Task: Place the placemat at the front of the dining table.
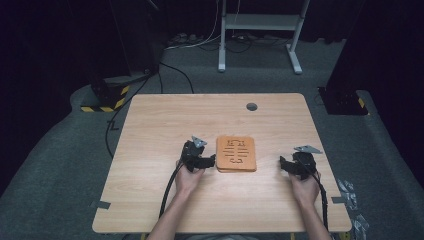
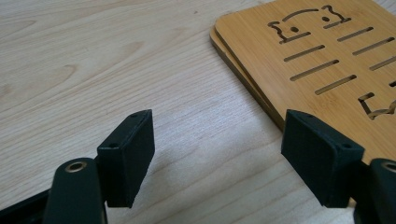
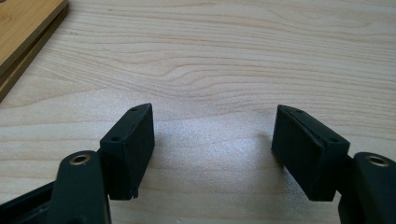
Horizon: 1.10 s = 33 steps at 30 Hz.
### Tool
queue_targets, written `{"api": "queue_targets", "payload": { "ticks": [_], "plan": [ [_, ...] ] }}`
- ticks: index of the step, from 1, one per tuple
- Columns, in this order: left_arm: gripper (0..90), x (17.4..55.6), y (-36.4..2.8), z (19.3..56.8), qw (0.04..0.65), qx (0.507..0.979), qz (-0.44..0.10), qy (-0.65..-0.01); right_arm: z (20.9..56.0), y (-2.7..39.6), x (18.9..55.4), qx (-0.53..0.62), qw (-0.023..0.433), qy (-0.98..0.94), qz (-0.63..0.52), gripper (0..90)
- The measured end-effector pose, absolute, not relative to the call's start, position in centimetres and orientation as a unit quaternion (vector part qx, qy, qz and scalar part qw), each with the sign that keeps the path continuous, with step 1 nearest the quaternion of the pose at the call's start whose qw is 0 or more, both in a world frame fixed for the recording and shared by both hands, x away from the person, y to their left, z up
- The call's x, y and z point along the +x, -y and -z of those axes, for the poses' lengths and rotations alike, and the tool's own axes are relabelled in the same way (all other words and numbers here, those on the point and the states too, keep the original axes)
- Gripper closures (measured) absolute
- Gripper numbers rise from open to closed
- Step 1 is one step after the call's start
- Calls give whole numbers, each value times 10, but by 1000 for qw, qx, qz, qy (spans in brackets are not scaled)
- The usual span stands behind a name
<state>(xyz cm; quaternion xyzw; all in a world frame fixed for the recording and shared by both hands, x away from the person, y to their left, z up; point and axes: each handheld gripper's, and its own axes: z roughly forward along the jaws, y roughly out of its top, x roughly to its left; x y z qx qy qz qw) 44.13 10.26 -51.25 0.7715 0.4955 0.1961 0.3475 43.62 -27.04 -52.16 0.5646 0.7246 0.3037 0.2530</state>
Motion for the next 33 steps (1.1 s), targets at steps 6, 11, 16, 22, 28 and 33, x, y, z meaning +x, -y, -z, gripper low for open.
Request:
{"api": "queue_targets", "payload": {
  "ticks": [6, 11, 16, 22, 28, 33],
  "plan": [
    [260, 443, -100, 515, 345, 773, -191, -497, 522, 270, 436, 565, 253, -725, -304, 298],
    [262, 444, -98, 516, 348, 770, -191, -499, 522, 270, 436, 565, 253, -724, -304, 297],
    [260, 445, -96, 516, 346, 773, -192, -496, 522, 270, 436, 565, 253, -724, -304, 298],
    [262, 446, -94, 515, 349, 768, -196, -499, 522, 270, 436, 565, 254, -724, -304, 298],
    [262, 446, -93, 516, 348, 768, -197, -500, 522, 270, 436, 565, 253, -724, -304, 298],
    [262, 446, -92, 516, 347, 769, -198, -499, 522, 270, 436, 565, 253, -724, -304, 298]
  ]
}}
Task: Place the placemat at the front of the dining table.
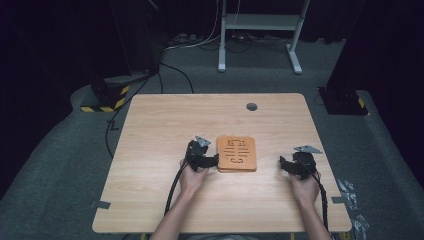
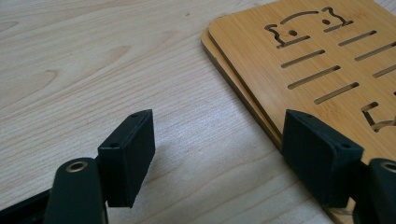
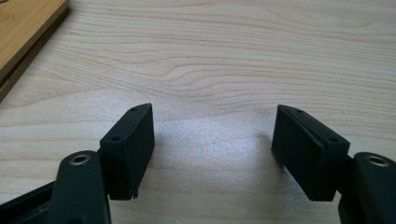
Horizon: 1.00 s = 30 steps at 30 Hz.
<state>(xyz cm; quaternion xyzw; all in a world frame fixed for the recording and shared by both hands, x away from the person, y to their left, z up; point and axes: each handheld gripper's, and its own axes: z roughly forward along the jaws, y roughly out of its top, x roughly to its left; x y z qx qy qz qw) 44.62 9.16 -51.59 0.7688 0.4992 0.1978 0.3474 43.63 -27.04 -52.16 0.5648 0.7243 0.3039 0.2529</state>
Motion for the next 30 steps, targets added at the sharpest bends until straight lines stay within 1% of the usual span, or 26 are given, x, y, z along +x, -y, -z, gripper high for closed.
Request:
{"api": "queue_targets", "payload": {
  "ticks": [15, 17, 19, 30],
  "plan": [
    [248, 447, -87, 516, 351, 767, -196, -500, 522, 270, 436, 565, 253, -724, -304, 297],
    [248, 447, -87, 516, 352, 766, -198, -499, 523, 270, 437, 565, 261, -720, -307, 297],
    [248, 447, -86, 516, 354, 765, -198, -499, 522, 270, 436, 565, 253, -724, -304, 297],
    [238, 450, -83, 515, 350, 768, -195, -499, 522, 270, 436, 565, 253, -724, -304, 297]
  ]
}}
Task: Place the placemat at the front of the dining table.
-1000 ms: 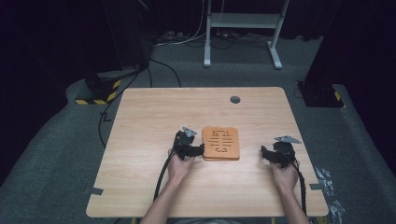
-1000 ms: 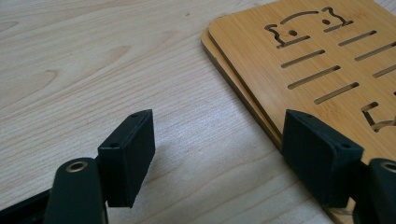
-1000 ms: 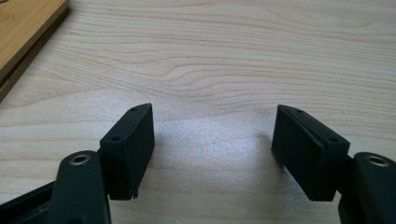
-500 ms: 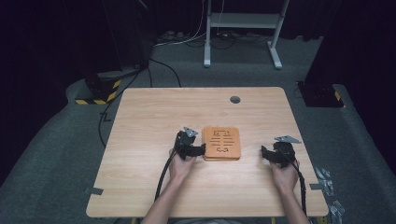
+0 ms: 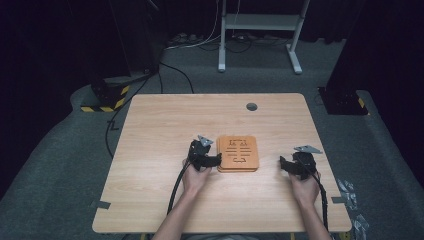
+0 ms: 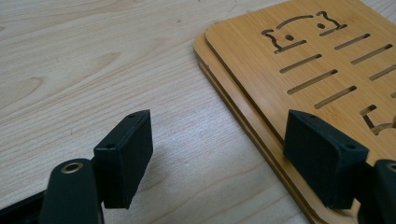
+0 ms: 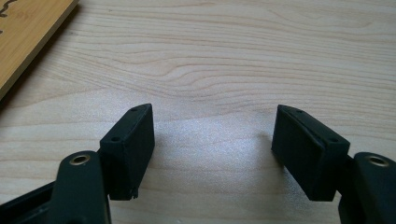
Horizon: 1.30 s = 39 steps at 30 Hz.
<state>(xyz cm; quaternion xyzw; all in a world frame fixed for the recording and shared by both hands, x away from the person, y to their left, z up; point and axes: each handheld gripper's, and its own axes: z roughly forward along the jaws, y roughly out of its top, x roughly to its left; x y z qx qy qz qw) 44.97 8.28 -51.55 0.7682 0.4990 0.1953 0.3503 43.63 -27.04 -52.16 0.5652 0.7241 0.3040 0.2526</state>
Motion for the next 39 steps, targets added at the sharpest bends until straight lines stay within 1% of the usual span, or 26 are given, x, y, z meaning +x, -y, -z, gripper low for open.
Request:
{"api": "queue_targets", "payload": {
  "ticks": [1, 4, 7, 16, 17, 19, 21, 23, 26, 27, 39],
  "plan": [
    [231, 450, -82, 515, 349, 768, -195, -499, 523, 270, 437, 565, 259, -721, -307, 297],
    [229, 451, -77, 514, 346, 773, -199, -493, 522, 270, 436, 565, 254, -724, -304, 297],
    [217, 454, -75, 514, 344, 776, -195, -491, 523, 270, 437, 565, 260, -720, -307, 297],
    [218, 455, -73, 514, 347, 772, -195, -497, 522, 270, 436, 565, 254, -723, -305, 298],
    [218, 455, -73, 513, 347, 772, -195, -495, 523, 270, 437, 565, 261, -720, -307, 298],
    [221, 456, -72, 513, 348, 774, -196, -492, 522, 270, 436, 565, 253, -724, -304, 298],
    [221, 456, -71, 513, 349, 774, -196, -491, 523, 270, 437, 565, 261, -720, -307, 298],
    [221, 455, -70, 513, 349, 774, -195, -491, 522, 270, 436, 565, 254, -723, -305, 298],
    [222, 456, -68, 513, 350, 776, -197, -487, 523, 270, 437, 565, 261, -720, -307, 298],
    [222, 456, -67, 513, 351, 775, -195, -487, 522, 270, 436, 565, 253, -724, -304, 298],
    [224, 456, -59, 513, 353, 780, -192, -480, 522, 270, 436, 565, 253, -724, -304, 298]
  ]
}}
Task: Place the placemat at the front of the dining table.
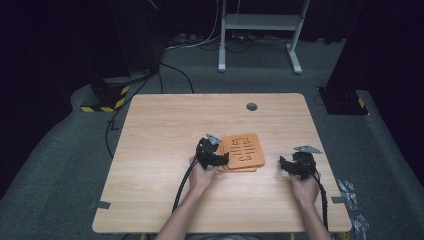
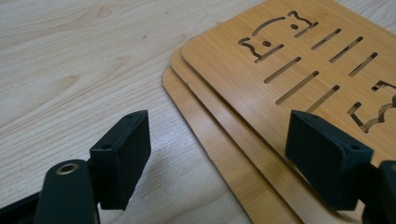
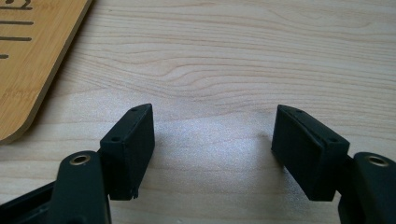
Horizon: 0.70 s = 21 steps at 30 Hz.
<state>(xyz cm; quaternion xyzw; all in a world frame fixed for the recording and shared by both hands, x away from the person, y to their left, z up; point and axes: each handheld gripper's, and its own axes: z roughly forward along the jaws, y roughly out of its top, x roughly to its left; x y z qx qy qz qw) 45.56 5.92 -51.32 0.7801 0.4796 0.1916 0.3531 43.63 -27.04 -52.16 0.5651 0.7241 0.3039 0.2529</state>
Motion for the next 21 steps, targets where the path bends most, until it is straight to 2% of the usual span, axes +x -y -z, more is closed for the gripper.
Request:
{"api": "queue_targets", "payload": {
  "ticks": [14, 21],
  "plan": [
    [220, 455, -67, 511, 347, 778, -197, -485, 522, 270, 437, 565, 257, -722, -305, 299],
    [214, 454, -58, 515, 343, 786, -194, -477, 522, 270, 436, 565, 256, -723, -305, 299]
  ]
}}
